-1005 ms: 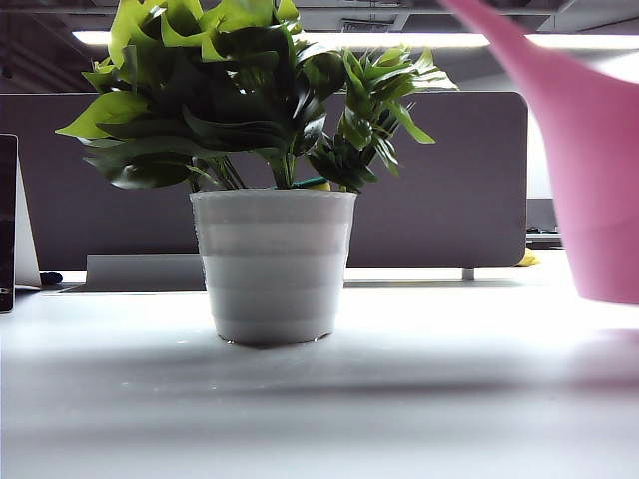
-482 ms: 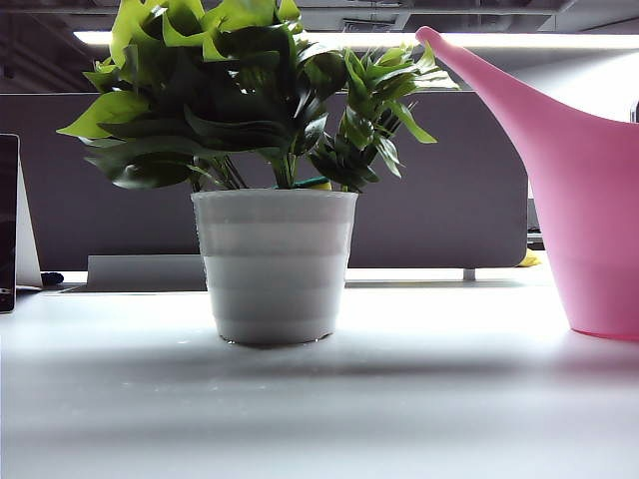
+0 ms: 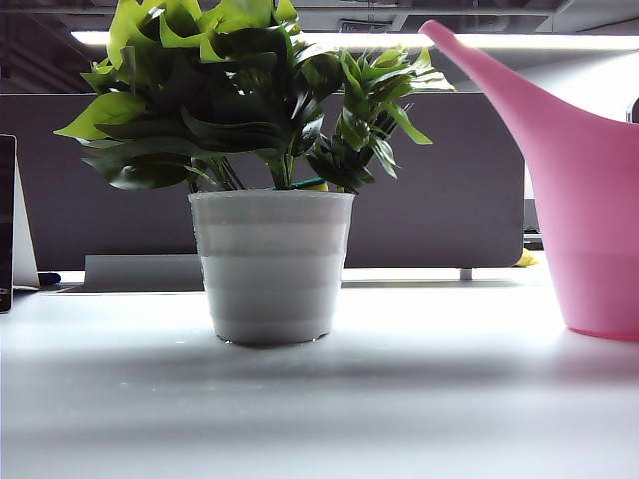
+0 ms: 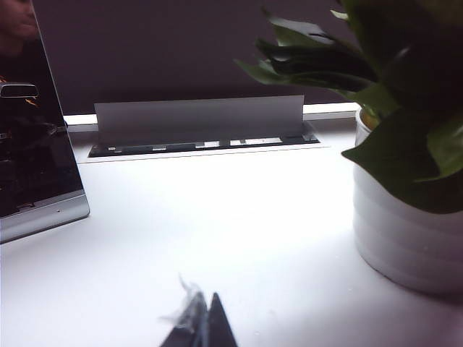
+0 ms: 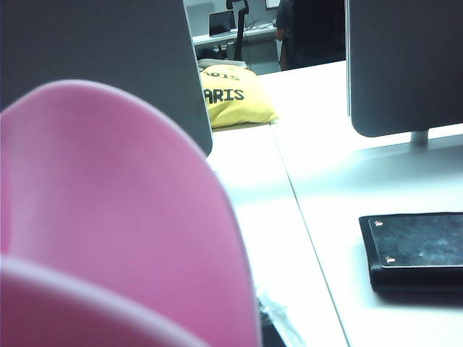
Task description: Pick up the watering can from the table, water the potted plant, and put the can back.
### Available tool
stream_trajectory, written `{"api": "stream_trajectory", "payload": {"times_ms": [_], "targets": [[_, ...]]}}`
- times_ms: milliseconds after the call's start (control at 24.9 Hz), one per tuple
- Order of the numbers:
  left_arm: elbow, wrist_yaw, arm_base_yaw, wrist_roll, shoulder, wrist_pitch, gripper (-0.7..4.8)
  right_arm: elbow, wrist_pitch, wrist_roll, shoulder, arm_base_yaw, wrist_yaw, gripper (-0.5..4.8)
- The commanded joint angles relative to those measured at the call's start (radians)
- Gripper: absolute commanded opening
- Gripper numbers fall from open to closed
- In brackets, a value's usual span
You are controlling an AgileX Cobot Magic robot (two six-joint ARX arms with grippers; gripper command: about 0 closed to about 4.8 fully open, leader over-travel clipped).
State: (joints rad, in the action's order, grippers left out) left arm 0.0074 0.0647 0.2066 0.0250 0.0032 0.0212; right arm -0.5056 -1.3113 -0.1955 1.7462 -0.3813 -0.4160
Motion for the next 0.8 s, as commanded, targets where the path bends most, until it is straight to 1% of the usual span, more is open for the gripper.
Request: {"api": "stream_trajectory", "payload": {"times_ms": [40,161,322,362,482,523,683,804], "targets": [[0.001,0.002,-0.003,-0.003,0.001,-0.007,-0.05,0.014,0.0,-0.04,-0.008,0.001,-0.032,1.35],[0.001,0.002,-0.003,-0.003,0.001,-0.007,-0.05,0.049,-0.003,-0.042,-0.011,-0.012,-0.031,1.91],[0.001,0.002,-0.003,-0.003,0.001,-0.007,-0.05,0.098,-0.01,-0.051,-0.019,-0.029,-0.031,1.95],[0.001,0.002,-0.004,-0.003,0.001,-0.007,-0.05,0.114,-0.018,-0.049,-0.019,-0.034,-0.032,2.07],[0.001,0.002,-0.006,-0.003,0.001,-0.008,-0.05,0.197,-0.103,-0.075,-0.026,-0.064,-0.032,2.09],[0.001,0.0,-0.012,-0.003,0.001,-0.007,-0.05,0.218,-0.102,-0.091,-0.041,-0.068,-0.033,2.11],[0.001,0.003,-0.098,-0.003,0.001,-0.008,-0.05,0.319,-0.102,-0.091,-0.143,-0.077,-0.031,2.12],[0.001,0.002,-0.157,-0.003,0.001,-0.007,-0.05,0.37,-0.102,-0.133,-0.276,-0.077,-0.032,2.12]]}}
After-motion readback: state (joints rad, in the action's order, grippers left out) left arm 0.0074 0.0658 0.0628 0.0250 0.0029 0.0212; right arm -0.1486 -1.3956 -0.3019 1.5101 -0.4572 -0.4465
